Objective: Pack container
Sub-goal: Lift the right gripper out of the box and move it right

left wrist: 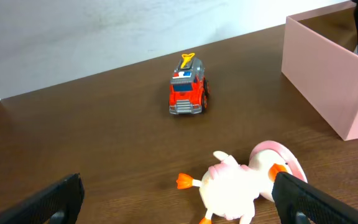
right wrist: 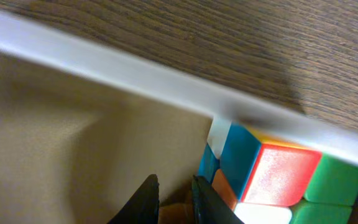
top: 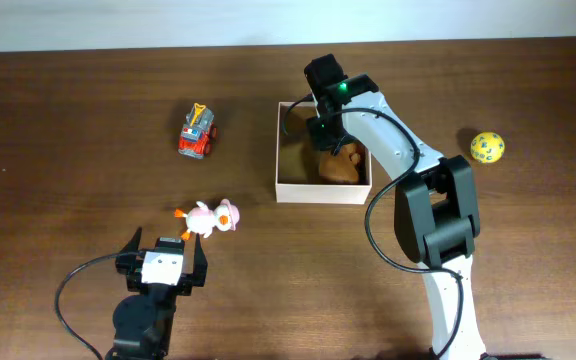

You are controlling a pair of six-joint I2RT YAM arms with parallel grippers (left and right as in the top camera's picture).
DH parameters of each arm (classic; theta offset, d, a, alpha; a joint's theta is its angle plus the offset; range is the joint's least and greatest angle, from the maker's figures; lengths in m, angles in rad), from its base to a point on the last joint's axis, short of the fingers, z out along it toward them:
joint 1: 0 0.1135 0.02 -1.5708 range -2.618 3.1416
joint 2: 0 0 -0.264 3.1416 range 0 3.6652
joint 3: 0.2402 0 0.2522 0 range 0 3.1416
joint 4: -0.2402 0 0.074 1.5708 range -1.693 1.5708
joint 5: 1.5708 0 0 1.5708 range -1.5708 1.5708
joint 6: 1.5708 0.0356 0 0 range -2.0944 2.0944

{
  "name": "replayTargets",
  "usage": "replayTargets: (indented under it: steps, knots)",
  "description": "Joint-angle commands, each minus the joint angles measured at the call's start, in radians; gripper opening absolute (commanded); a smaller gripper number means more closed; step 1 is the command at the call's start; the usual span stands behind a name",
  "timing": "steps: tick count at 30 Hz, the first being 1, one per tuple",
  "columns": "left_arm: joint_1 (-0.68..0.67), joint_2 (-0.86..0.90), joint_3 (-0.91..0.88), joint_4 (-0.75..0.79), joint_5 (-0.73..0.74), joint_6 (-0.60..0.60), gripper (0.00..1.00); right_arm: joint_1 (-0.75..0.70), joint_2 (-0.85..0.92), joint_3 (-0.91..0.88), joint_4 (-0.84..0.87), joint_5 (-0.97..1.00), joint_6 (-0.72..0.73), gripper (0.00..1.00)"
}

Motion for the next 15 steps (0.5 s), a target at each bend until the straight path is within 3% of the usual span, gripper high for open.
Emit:
replayTargets:
  steps: [1,9,15]
  knots:
    - [-0.003,-0.008,-0.009,0.003,0.01,-0.012,0.99,0.001,0.004,0.016,-0.005,0.029,0.012,0.23]
    - [-0.003,-0.008,-0.008,0.003,0.01,-0.012,0.99,0.001,-0.002,0.103,-0.039,0.017,0.007,0.65]
    - [-0.003,-0.008,-0.009,0.003,0.01,-0.012,0.99,0.002,-0.006,0.175,-0.067,-0.034,0.008,0.74]
